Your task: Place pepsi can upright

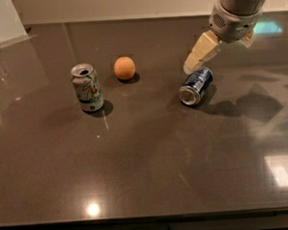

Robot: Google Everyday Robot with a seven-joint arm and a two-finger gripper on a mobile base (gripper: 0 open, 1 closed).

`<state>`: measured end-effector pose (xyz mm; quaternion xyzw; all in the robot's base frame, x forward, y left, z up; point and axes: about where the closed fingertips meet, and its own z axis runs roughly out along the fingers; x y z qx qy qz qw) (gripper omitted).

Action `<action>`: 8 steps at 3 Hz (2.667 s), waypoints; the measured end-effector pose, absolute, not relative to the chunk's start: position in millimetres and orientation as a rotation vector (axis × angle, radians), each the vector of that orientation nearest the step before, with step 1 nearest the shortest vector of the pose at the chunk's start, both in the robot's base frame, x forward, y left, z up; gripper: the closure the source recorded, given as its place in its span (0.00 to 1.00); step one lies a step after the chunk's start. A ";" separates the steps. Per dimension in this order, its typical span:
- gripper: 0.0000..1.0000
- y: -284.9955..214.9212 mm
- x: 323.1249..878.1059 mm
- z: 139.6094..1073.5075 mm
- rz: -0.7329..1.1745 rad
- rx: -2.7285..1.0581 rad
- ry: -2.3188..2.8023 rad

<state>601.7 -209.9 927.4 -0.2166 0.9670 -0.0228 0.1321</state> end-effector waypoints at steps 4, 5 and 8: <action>0.00 -202.5 645.2 865.3 -0.036 -0.101 3.020; 0.00 -200.9 639.7 853.9 -0.025 -0.058 3.042; 0.40 -193.4 627.9 838.8 0.040 -0.029 3.069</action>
Offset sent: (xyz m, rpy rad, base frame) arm 0.0451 0.0042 -0.0430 0.0258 0.1432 -0.3938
